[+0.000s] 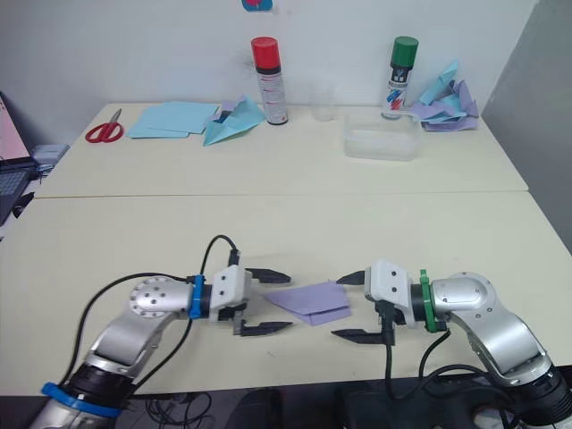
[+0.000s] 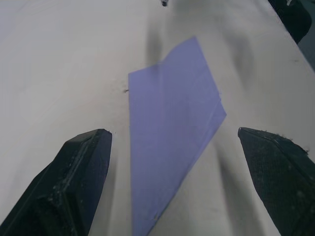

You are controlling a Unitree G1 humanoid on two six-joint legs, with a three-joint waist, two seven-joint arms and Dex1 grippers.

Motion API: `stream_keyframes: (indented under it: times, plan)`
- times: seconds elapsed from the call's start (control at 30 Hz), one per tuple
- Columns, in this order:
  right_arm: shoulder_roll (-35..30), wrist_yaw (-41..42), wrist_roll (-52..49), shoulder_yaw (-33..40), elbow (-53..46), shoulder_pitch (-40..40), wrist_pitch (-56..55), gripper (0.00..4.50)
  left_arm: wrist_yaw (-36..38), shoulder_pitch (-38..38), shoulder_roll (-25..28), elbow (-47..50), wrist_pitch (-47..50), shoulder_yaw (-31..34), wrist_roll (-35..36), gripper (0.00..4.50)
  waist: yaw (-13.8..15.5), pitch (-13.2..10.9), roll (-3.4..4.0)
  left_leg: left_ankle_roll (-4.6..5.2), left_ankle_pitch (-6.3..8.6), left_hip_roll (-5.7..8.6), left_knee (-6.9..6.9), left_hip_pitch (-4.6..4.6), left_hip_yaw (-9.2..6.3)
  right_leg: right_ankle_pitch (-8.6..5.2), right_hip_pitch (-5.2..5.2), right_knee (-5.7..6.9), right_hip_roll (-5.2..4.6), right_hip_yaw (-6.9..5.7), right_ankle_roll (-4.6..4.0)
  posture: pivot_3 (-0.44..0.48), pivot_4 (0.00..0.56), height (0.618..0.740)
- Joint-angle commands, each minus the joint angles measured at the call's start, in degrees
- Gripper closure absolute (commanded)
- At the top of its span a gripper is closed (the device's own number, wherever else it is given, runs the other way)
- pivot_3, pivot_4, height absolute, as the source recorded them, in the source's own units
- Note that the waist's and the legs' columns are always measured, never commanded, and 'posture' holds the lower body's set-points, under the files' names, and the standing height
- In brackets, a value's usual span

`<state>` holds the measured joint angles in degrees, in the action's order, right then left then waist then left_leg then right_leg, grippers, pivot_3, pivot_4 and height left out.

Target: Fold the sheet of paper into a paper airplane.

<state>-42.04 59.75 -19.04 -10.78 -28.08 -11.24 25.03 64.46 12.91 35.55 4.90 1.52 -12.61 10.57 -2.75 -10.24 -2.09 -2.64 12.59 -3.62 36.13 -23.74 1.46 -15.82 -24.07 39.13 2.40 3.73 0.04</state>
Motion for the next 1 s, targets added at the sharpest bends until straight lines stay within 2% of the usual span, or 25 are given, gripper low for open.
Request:
stream_keyframes:
  times: [0.03, 0.13, 0.5, 0.8, 1.0]
  plan:
    - [3.1, -5.1, 1.0, 0.8, -1.0, -1.0, -0.4, 0.02, -3.0, 1.9, -2.0, -4.2, -5.1, -1.5, -4.2, 0.0, 0.0, 0.0, -0.01, 0.0, -0.01, 0.02, 0.03, 0.0, 0.02, 0.06, 0.01, -0.01, 0.03, 0.03, 0.06, 0.0, 0.15, 0.74]
    - [5.6, -7.8, 0.7, 0.6, -0.6, -1.9, 1.1, 0.0, -4.6, 3.3, -3.6, -7.5, -7.2, -1.4, -5.3, 0.64, 0.1, 0.0, -0.01, 0.01, -0.01, 0.04, 0.14, -0.03, 0.11, 0.12, 0.01, -0.02, 0.14, 0.17, 0.12, 0.0, 0.15, 0.74]
    - [4.9, -6.3, 1.2, 0.4, 0.8, -0.9, -1.0, 0.0, -4.1, 5.8, -4.2, -14.4, -14.0, -1.2, -6.4, 4.25, 0.9, 0.0, -0.02, 0.01, -0.01, 0.03, 0.17, -0.05, 0.17, 0.13, 0.0, -0.03, 0.16, 0.21, 0.13, 0.0, 0.15, 0.74]
    - [5.4, -6.3, 1.6, 0.2, 1.9, -0.5, -2.4, 0.0, -1.7, 8.2, -3.8, -16.2, -15.8, -0.6, -5.2, 4.25, 0.9, 0.0, -0.01, 0.01, -0.01, 0.02, 0.26, -0.08, 0.17, 0.15, 0.01, 0.0, 0.19, 0.21, 0.13, 0.0, 0.15, 0.74]
    - [4.3, -5.2, 1.3, 0.9, 1.2, 0.8, -2.9, 0.0, 2.6, 7.6, 0.0, -14.9, -16.7, 2.0, -1.3, 4.25, 0.9, 0.0, 0.0, 0.01, -0.01, -0.02, 0.26, -0.08, 0.16, 0.15, 0.01, 0.02, 0.22, 0.2, 0.13, 0.0, 0.15, 0.74]
